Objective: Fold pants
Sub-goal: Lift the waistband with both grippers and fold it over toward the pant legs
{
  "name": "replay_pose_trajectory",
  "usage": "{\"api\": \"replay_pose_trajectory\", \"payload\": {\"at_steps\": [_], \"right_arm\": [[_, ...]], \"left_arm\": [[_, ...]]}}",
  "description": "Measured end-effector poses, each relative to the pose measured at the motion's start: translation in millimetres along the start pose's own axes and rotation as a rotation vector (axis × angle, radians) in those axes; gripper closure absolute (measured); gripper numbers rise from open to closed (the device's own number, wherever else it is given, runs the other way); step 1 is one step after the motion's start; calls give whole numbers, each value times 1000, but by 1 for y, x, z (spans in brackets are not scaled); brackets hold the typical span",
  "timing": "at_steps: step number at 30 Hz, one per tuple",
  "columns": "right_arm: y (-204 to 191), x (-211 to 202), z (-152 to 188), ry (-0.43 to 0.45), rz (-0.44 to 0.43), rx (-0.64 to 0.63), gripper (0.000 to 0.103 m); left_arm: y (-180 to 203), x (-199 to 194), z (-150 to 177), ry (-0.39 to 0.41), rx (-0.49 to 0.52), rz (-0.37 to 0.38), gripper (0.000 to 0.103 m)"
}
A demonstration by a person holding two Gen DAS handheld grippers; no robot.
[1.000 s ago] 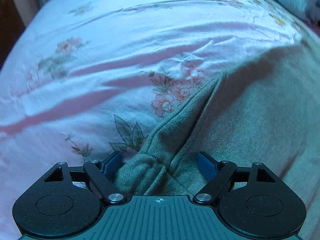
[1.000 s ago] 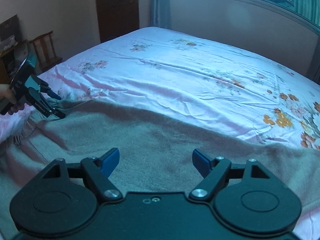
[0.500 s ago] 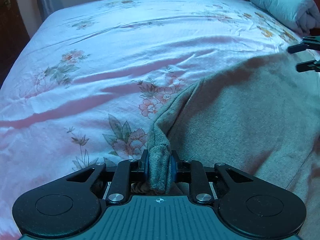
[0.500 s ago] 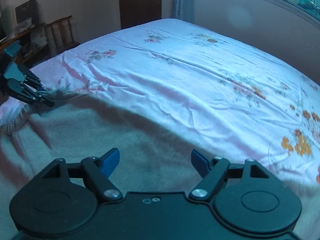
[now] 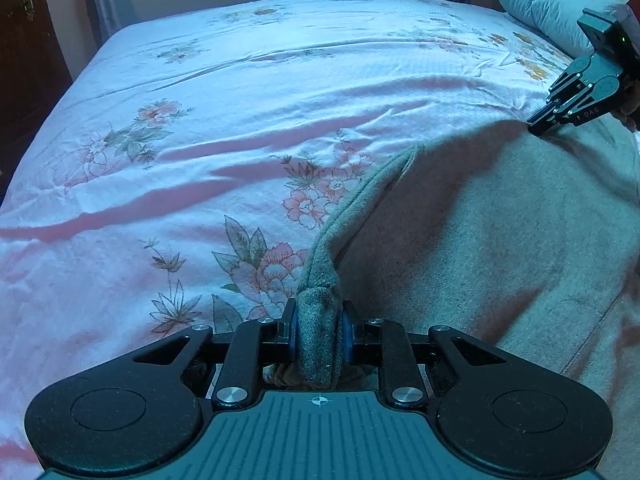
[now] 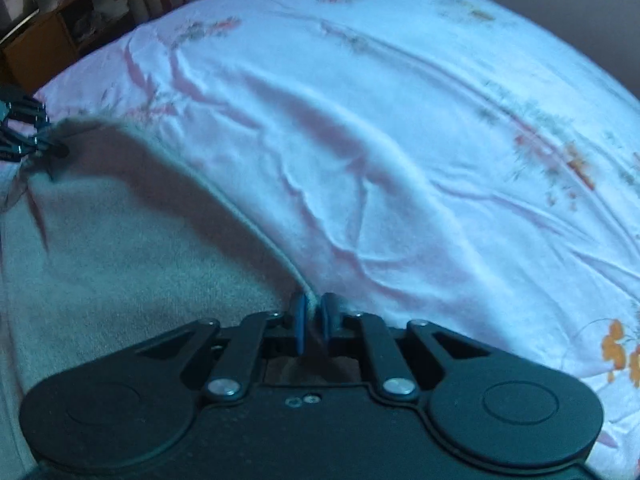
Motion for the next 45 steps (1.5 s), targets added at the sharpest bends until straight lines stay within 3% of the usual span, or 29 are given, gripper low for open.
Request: {"api": "replay_pose_trajectory", "payload": {"at_steps": [3, 4, 5, 6, 7, 10, 13, 14, 17, 20, 24, 31, 39, 45], "right_arm": [[-3, -2, -1, -19, 2, -25, 100], [-3, -4, -2, -12, 29, -48, 87], [-1, -5, -2, -6, 65, -58, 66], [1, -5, -1, -9, 80, -75, 56], [2, -4, 2, -22, 75, -93, 53], [5, 1, 5, -62, -22, -23, 59], [-4, 1, 7, -107, -86, -25, 99], [-7, 0, 9, -122, -80, -41, 103], [-17, -9, 12, -112, -32, -64, 103], [-33, -24, 14, -61, 83, -101, 103], [-63, -59, 20, 60, 278, -151, 103], [-117, -127, 40, 249, 448, -148, 103], [-199, -173, 93, 375, 546, -129, 103], [-248, -180, 131, 398, 557, -99, 103]], "left_arm": [[1, 1, 0, -1, 11, -13, 82], [1, 1, 0, -2, 15, -17, 82], [1, 1, 0, -2, 14, -19, 82], [1, 1, 0, -2, 13, -20, 82], [1, 2, 0, -2, 12, -22, 82], [0, 3, 0, -4, 10, -28, 82], [1, 5, -1, -4, 17, -40, 82], [1, 5, -1, -1, 19, -46, 82], [4, 1, 0, 18, 29, -75, 82], [7, -10, 0, 55, 26, -117, 83], [9, -30, 3, 102, 1, -156, 84], [25, -93, 23, 207, -33, -179, 84], [52, -156, 89, 244, -30, -190, 84], [68, -177, 148, 225, -39, -187, 84]]}}
Point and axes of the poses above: each gripper's, at about its wrist camera, not at the fingertips, and x roughly the way its jaws point, y to its right, z to its underside, the point moved 9 cm from there along x, roughly the way its jaws point, and after that the axes turned 6 degrees about -x, right-handed, at the moved point
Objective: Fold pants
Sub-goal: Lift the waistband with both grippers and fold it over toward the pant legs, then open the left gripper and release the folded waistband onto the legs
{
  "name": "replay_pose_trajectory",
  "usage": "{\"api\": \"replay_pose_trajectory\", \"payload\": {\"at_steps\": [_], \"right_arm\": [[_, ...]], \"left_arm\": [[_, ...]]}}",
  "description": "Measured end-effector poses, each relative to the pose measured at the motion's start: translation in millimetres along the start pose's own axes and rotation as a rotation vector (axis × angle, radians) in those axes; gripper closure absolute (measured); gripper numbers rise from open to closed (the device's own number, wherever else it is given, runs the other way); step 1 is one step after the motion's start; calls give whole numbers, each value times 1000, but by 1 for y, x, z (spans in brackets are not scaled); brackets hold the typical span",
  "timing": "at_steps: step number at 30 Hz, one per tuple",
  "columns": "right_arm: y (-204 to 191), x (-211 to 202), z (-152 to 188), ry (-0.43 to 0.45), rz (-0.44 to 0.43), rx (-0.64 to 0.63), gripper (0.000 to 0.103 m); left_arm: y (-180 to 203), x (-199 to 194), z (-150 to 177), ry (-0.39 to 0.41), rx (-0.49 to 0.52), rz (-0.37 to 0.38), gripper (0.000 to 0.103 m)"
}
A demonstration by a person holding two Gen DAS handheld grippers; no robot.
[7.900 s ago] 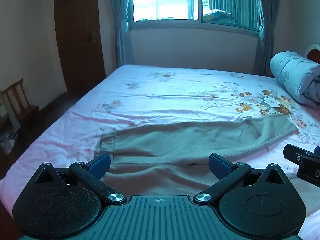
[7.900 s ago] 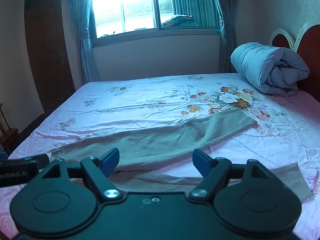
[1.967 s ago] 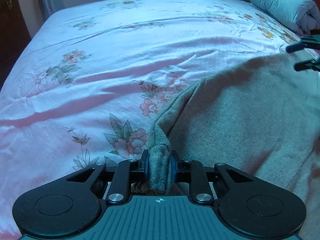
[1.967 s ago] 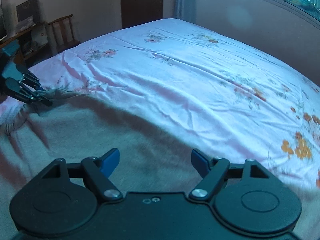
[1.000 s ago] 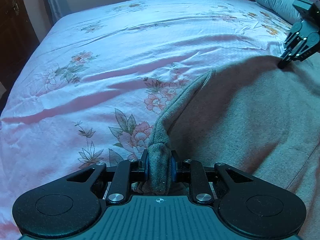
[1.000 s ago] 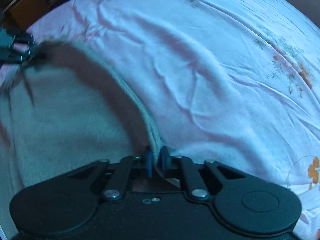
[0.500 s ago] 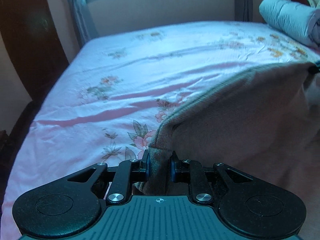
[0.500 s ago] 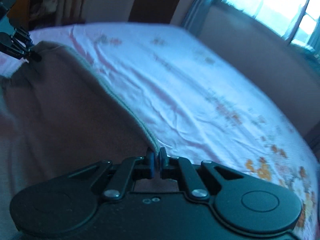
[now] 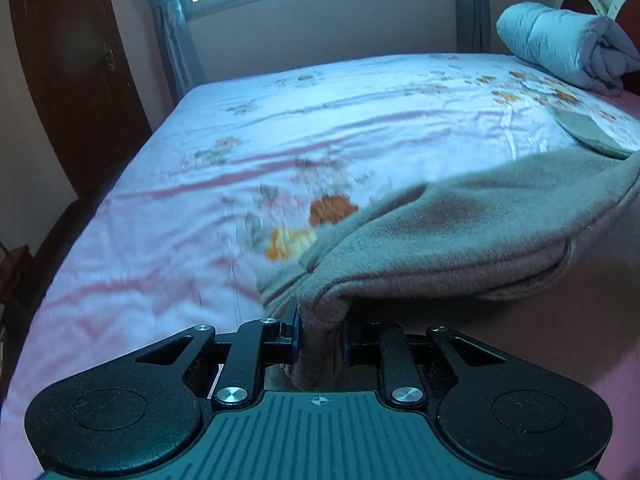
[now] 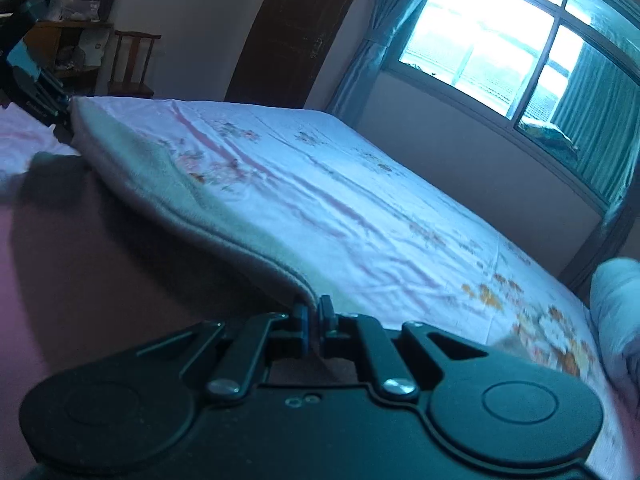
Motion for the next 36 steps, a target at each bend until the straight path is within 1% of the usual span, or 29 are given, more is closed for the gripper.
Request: {"api": "replay_pose_trajectory", "payload": {"at_steps": [3, 7, 9, 11, 14, 16, 18, 20, 22, 24, 25, 26, 27, 28, 29, 30, 33, 35, 36], "right_arm": [[-13, -8, 7, -6, -2, 20, 103], [-33, -16, 14, -14, -11, 32, 103], [-44, -22, 19, -24, -16, 38, 103], [-53, -25, 24, -34, -22, 60, 103], [-69, -24, 35, -66, -21, 48, 103], [-78, -21, 45, -96, -24, 40, 103], [-85, -16, 55, -127, -30, 13, 103], [-91, -15, 63, -149, -39, -6, 103], [-92, -15, 65, -153, -45, 7, 103], [-94, -15, 65, -153, -47, 13, 103], [-93, -14, 64, -152, -49, 22, 103], [-93, -13, 64, -151, -51, 28, 103], [-93, -12, 65, -152, -52, 29, 103], [-94, -12, 65, -152, -53, 29, 103], [-94, -12, 66, -152, -53, 28, 103], [-95, -12, 66, -154, -55, 26, 103], [-95, -14, 67, -154, -59, 19, 103], [-95, -14, 66, -154, -63, 22, 103], [-95, -15, 66, -154, -62, 18, 103]], "left_arm": [[-2, -7, 19, -5, -20, -12, 84], [0, -13, 37, -5, 4, -30, 84], [-1, -11, 45, -6, 37, -52, 84], [1, -7, 52, -8, 103, -86, 84], [9, 2, 62, -21, 179, -124, 84], [17, 4, 65, -27, 240, -153, 84], [22, 0, 65, -14, 286, -184, 84], [17, -7, 60, 7, 293, -219, 78], [12, -12, 51, 30, 298, -257, 73], [13, -15, 45, 56, 340, -292, 72], [12, -13, 47, 57, 348, -307, 71], [10, -7, 53, 33, 348, -310, 70], [6, 2, 64, -19, 353, -318, 69], [2, 5, 72, -37, 357, -335, 69], [-1, 3, 74, -29, 343, -340, 69], [-6, 0, 74, -38, 315, -343, 69], [-30, -9, 77, -86, 213, -354, 69], [-49, -20, 77, -107, 77, -346, 69], [-55, -27, 77, -105, 2, -318, 69]]}}
Point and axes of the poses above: each gripper's, at about its wrist camera, not at the fingertips, and x roughly the way its jaws point, y to its right, z to its underside, the point moved 9 cm from there along x, roughly the way its jaws point, and after that the axes turned 6 degrees about -x, right-handed, at the moved point
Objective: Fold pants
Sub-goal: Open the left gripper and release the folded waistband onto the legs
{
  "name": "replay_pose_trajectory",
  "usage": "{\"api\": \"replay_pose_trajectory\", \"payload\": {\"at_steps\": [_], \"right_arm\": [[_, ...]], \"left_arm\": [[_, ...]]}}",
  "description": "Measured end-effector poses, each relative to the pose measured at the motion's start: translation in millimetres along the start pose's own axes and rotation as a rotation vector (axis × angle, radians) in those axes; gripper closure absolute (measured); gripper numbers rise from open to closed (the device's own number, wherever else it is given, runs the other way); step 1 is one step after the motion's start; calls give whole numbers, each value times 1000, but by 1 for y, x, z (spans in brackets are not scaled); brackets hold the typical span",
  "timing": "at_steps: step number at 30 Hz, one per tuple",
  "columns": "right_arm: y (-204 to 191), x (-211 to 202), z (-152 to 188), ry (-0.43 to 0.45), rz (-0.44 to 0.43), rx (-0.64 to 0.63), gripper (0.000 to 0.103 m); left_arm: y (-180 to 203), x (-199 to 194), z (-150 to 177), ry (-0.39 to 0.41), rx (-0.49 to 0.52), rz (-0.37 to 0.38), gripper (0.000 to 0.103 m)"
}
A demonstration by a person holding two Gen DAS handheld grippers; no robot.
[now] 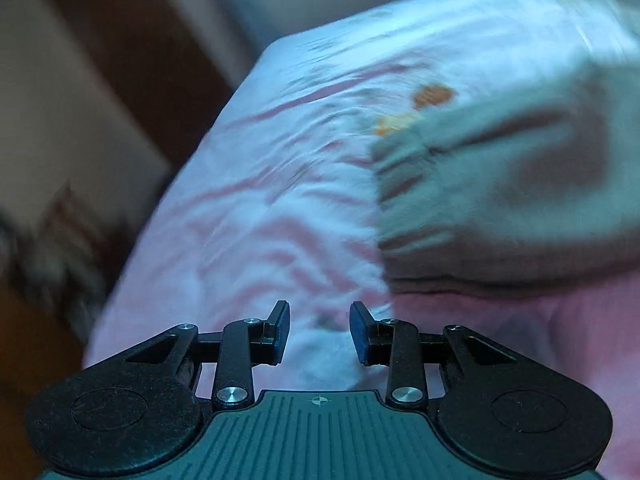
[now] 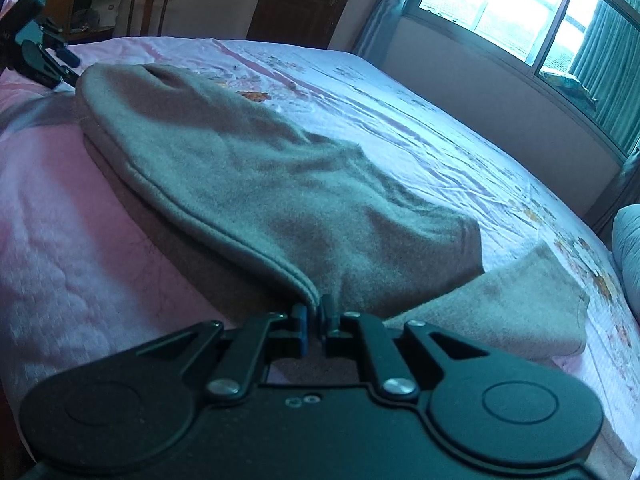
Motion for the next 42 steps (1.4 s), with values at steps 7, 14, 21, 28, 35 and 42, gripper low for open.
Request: {"api": "replay_pose_trajectory", "payload": {"at_steps": [7, 14, 21, 28, 35, 42], "right_arm": [[0, -2, -1, 0, 11, -15, 103], [-1, -4, 5, -22, 5, 8, 102], [16, -21, -3, 28, -15, 126, 90], [27, -49, -1, 80, 5, 218, 66], [60, -69, 7, 116, 52, 389, 60], [101, -69, 27, 114, 89, 536, 56]], "left_arm": [[49, -31, -42, 49, -176, 279, 69], [95, 5, -21, -75, -177, 300, 69], [99, -35, -61, 17, -201, 324, 66], [181, -70, -73, 27, -135, 495, 48], [273, -86, -65, -24, -106, 637, 48], [314, -85, -40, -70, -13, 594, 48]]}}
Point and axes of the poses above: each gripper's, at about its wrist camera, not at the fingertips, and x roughly the way its jaws point, y to its right, z to its underside, the point moved 9 cm from there along x, roughly the way its jaws point, and after that the axes turned 6 degrees about -x, right-handed, at the moved point
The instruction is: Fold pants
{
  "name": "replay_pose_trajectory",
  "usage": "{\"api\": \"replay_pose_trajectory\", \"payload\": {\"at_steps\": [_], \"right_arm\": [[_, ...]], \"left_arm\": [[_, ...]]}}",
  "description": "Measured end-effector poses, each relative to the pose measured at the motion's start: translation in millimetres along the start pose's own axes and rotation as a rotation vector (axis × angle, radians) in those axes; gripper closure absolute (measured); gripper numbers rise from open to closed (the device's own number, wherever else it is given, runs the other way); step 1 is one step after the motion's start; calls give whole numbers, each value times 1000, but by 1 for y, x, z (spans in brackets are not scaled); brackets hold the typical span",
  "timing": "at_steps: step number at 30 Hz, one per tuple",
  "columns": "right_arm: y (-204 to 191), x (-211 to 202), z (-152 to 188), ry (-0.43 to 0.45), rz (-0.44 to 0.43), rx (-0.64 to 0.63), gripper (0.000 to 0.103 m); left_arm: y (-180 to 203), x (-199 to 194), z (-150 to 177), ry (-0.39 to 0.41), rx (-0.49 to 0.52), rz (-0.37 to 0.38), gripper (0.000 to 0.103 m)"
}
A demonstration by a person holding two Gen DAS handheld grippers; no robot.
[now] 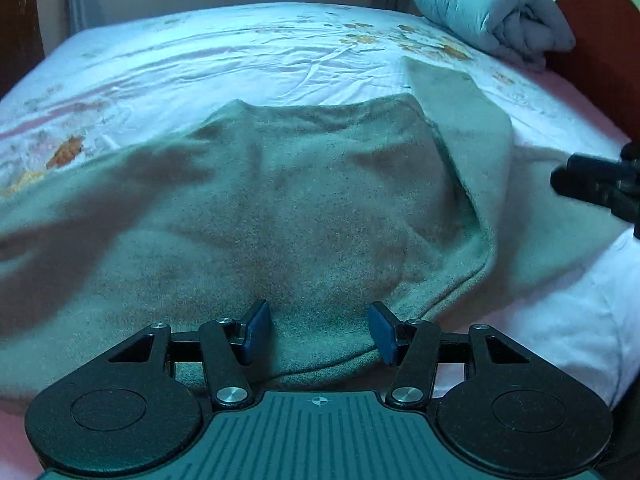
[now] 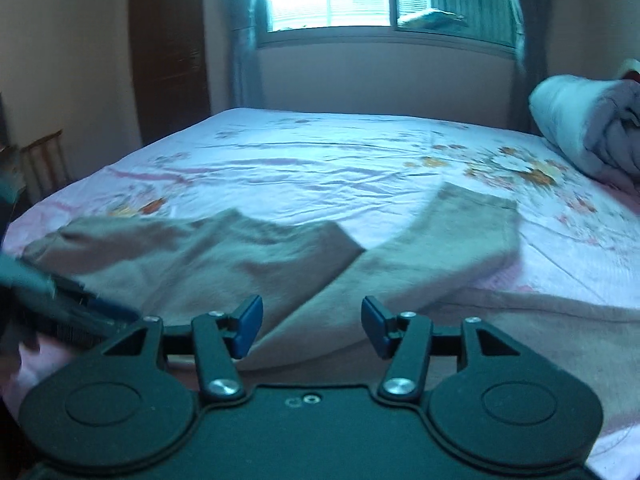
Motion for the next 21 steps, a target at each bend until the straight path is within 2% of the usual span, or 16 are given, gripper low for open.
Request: {"api": "replay_pose_trajectory", "payload": {"at_steps": [3, 6, 8, 9, 11, 14, 18, 21], "right_arm": [[12, 0, -1, 11, 11, 9, 55], [21, 0, 0, 18, 24, 28, 54], [28, 0, 1, 17, 28, 52, 54], [32, 0, 2, 16, 31, 64, 54], [38, -1, 2, 16, 35, 78, 54], [43, 1, 1, 12, 31, 83, 54], [41, 5, -1, 16, 21, 88, 53], [33, 8, -5, 17, 6, 82, 53]], "left_arm": [[18, -9, -16, 52, 31, 17, 48], [32, 4, -29, 61, 41, -64, 48], [42, 17, -29, 22, 14, -25, 48], [51, 21, -24, 7, 31, -4, 48], [66, 22, -13, 16, 107, -17, 48], [66, 18, -7, 24, 70, -15, 48], [67, 15, -3, 27, 110, -9, 48], [64, 14, -6, 25, 68, 15, 48]]}}
Point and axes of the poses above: each gripper's, at about its wrist camera, not at the fingertips, and x roughly the way its jaws point, y to its right, z to its underside, the point moved 9 cm from there along x, roughly the way its jaws point, and after that the axes turned 6 degrees about -x, right-handed, at the moved point
